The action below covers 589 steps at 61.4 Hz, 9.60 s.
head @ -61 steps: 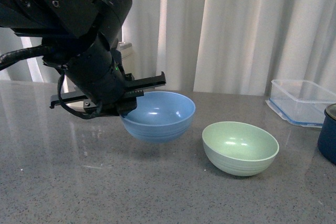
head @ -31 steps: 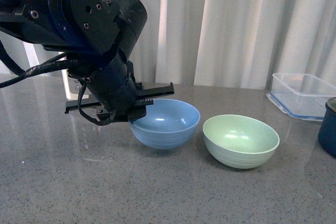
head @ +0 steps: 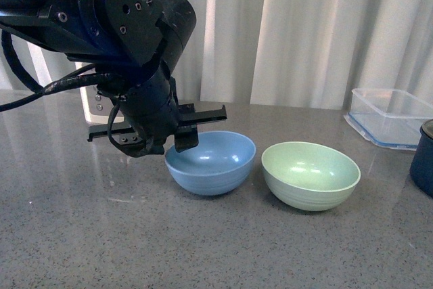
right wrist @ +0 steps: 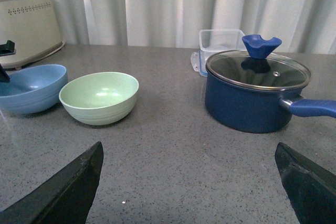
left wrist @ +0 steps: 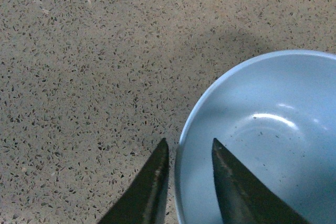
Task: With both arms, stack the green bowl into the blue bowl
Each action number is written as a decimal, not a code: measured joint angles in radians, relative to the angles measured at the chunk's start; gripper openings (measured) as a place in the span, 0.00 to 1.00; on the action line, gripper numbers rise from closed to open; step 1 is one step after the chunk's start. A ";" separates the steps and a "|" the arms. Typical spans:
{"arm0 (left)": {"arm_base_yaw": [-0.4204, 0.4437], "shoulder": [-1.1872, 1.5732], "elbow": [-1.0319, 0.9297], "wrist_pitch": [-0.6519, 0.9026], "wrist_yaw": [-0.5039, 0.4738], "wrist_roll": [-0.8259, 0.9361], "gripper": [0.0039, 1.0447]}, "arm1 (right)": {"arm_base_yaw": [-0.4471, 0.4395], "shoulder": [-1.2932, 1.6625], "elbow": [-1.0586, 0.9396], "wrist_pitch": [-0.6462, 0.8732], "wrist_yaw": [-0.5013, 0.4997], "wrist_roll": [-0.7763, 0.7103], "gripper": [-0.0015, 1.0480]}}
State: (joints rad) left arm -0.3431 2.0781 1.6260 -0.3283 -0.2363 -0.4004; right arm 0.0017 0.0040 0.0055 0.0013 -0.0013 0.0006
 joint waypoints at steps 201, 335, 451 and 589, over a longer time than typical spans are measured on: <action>0.341 -1.910 -1.605 0.500 0.234 0.394 0.03 | 0.000 0.000 0.000 0.000 0.000 0.000 0.90; 0.341 -2.075 -1.605 0.329 0.236 0.396 0.94 | 0.131 1.918 1.367 -0.349 -0.023 0.210 0.90; 0.341 -2.075 -1.605 0.329 0.236 0.396 0.94 | 0.307 1.938 1.663 -0.403 -0.113 0.118 0.01; 0.341 -2.075 -1.605 0.329 0.235 0.396 0.94 | -0.002 1.055 0.372 0.687 0.003 0.009 0.40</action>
State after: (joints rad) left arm -0.0021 0.0032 0.0212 0.0006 -0.0013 -0.0044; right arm -0.0002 1.0592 0.3771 0.6880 0.0013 0.0093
